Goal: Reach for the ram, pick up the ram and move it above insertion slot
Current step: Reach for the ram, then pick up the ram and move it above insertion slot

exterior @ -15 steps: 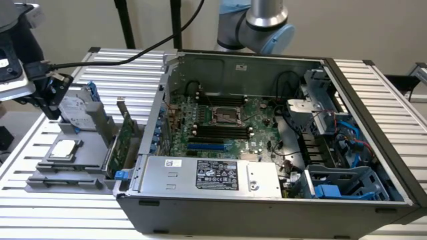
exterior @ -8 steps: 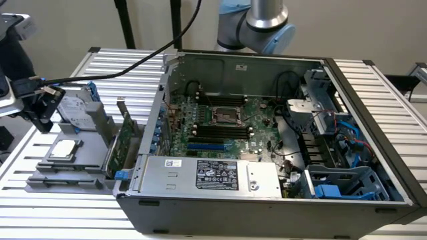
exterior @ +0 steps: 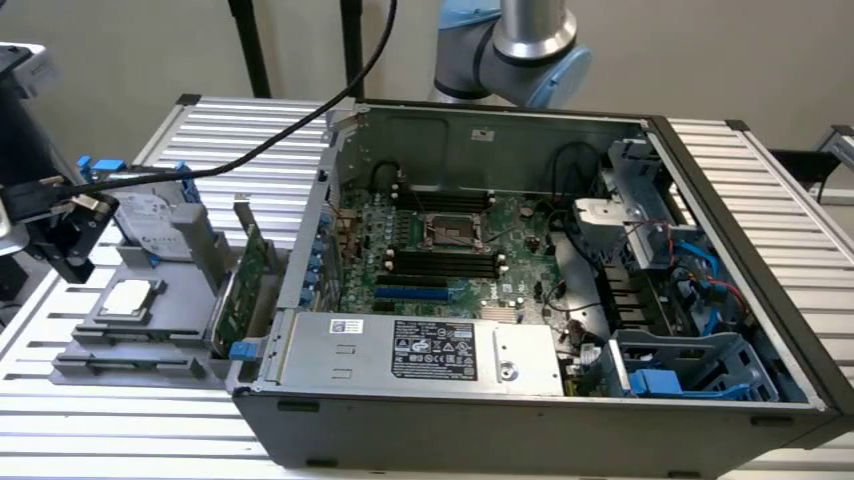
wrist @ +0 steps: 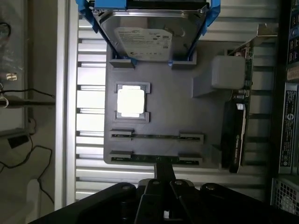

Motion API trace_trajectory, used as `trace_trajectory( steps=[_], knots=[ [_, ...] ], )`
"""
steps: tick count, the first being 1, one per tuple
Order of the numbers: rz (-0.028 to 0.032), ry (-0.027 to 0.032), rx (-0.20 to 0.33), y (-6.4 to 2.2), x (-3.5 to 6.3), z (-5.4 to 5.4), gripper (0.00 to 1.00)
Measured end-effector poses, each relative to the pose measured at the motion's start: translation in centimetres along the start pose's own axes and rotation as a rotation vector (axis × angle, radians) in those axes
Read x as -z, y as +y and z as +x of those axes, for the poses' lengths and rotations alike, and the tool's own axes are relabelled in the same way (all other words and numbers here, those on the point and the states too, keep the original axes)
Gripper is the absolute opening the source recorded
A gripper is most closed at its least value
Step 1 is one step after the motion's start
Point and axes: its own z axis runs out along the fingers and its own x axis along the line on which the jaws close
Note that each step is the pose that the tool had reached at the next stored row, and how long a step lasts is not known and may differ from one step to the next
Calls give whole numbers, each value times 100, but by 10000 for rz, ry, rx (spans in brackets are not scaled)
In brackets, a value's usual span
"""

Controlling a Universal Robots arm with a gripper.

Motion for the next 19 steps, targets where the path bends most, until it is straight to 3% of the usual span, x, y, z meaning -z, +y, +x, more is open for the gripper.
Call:
trace_trajectory(
  steps=[9, 19],
  knots=[
    [10, 1, 40, -99, -20, 38, 11],
    [10, 1, 40, -103, -21, 38, 11]
  ],
)
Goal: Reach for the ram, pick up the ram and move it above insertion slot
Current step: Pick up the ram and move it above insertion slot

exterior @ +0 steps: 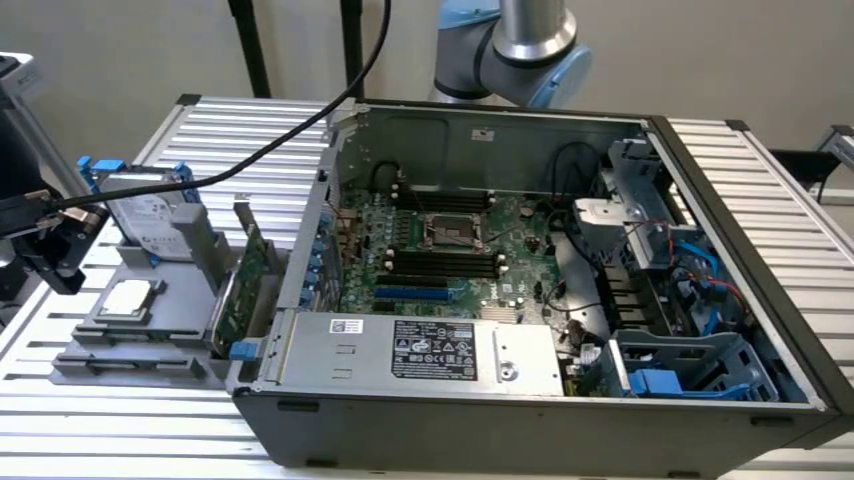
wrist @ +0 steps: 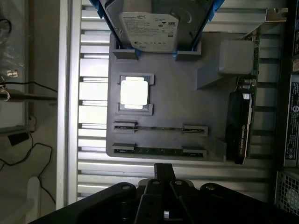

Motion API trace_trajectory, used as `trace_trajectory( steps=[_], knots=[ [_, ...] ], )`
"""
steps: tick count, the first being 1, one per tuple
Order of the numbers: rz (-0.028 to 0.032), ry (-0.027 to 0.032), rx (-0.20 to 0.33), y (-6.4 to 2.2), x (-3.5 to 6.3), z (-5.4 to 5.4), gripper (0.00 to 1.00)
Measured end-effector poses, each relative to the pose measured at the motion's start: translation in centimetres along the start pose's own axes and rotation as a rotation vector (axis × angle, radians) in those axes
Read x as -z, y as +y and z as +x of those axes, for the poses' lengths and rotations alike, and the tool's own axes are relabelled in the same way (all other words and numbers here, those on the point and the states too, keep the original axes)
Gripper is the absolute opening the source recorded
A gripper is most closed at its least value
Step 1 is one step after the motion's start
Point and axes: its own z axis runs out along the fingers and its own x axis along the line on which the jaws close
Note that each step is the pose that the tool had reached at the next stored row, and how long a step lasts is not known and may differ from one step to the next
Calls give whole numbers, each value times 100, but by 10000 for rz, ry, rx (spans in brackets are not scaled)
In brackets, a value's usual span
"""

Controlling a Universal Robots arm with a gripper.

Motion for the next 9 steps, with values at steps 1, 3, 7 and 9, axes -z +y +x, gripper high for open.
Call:
trace_trajectory(
  steps=[1, 3, 7, 9],
  knots=[
    [0, 0, 0, 0, 0, 0, 11],
    [0, 0, 0, 0, 0, 0, 11],
    [0, 0, 0, 0, 0, -3, 11],
    [3, 3, 126, 0, -1, -8, 11]
  ],
)
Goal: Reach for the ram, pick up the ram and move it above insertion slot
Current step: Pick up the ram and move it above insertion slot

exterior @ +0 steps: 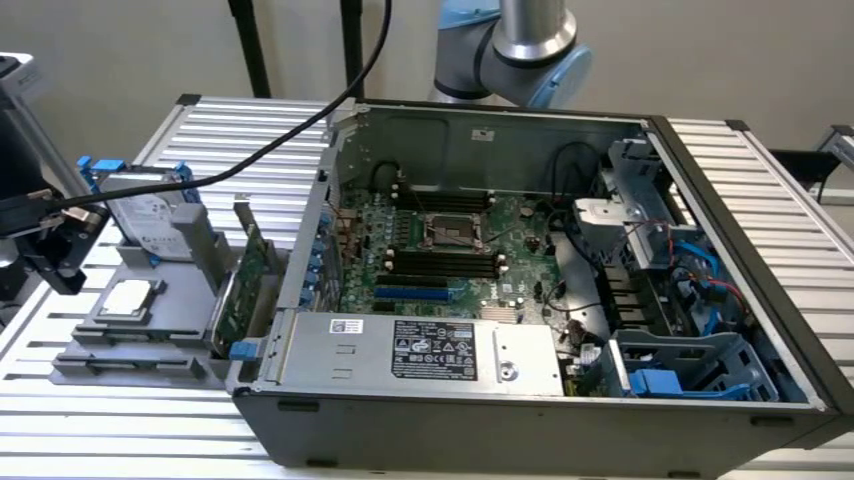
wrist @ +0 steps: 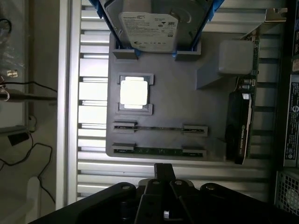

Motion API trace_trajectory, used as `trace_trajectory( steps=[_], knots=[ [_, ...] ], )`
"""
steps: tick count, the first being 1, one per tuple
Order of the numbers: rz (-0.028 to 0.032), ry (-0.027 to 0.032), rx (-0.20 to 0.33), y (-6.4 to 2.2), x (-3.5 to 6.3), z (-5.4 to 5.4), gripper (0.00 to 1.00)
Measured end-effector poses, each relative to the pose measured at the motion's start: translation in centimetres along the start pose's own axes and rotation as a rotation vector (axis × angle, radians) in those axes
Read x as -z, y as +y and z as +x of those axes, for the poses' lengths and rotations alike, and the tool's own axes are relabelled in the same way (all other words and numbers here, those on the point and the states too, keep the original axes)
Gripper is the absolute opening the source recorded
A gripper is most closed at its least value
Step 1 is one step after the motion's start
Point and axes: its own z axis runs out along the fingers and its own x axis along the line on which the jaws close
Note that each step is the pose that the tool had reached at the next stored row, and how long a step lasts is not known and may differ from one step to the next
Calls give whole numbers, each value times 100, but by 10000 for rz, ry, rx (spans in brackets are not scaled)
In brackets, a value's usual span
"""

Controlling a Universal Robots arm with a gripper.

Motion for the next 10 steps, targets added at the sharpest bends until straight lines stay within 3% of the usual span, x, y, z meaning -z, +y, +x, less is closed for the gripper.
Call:
trace_trajectory(
  steps=[10],
  knots=[
    [51, 64, 1805, -1, -24, -2, 11]
  ],
)
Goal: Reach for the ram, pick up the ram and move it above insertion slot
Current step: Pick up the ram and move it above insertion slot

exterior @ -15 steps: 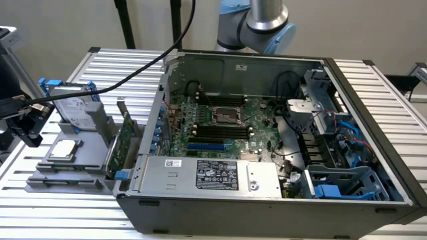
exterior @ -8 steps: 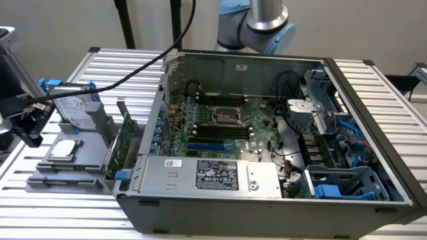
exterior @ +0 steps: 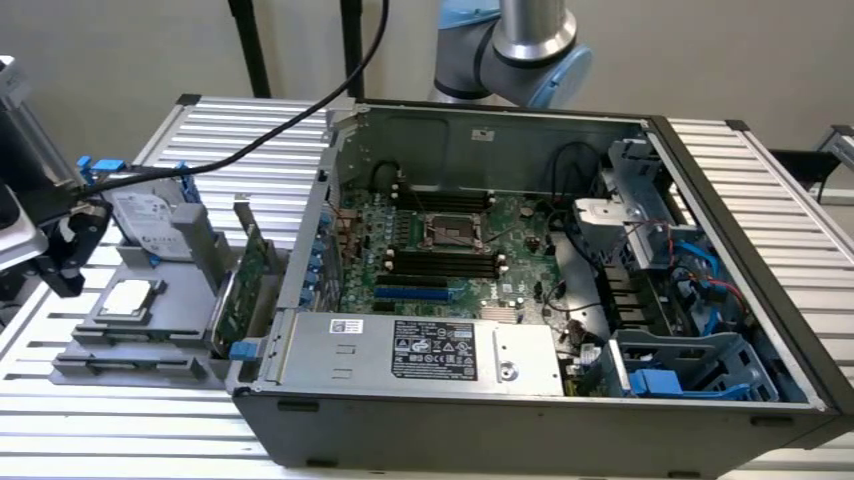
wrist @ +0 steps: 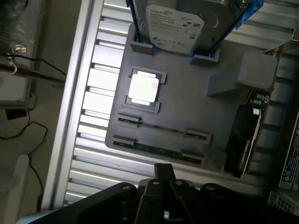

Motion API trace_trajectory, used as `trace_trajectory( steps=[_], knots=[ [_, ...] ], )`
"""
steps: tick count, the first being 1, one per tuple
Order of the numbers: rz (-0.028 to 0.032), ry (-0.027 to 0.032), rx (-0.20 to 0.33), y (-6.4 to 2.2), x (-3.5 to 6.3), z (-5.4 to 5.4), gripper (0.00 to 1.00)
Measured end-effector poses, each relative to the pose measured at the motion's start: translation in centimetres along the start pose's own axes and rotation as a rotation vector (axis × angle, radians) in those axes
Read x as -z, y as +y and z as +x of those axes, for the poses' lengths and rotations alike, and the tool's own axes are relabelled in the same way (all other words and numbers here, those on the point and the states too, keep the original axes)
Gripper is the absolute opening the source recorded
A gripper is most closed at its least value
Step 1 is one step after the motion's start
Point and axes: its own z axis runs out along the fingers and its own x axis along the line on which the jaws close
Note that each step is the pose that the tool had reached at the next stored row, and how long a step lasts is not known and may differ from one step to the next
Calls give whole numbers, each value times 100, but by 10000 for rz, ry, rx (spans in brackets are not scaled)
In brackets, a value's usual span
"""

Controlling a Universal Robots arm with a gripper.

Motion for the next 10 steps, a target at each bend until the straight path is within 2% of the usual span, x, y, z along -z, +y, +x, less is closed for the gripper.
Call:
trace_trajectory(
  steps=[10],
  knots=[
    [49, 62, 1818, -1, -33, -1, 11]
  ],
)
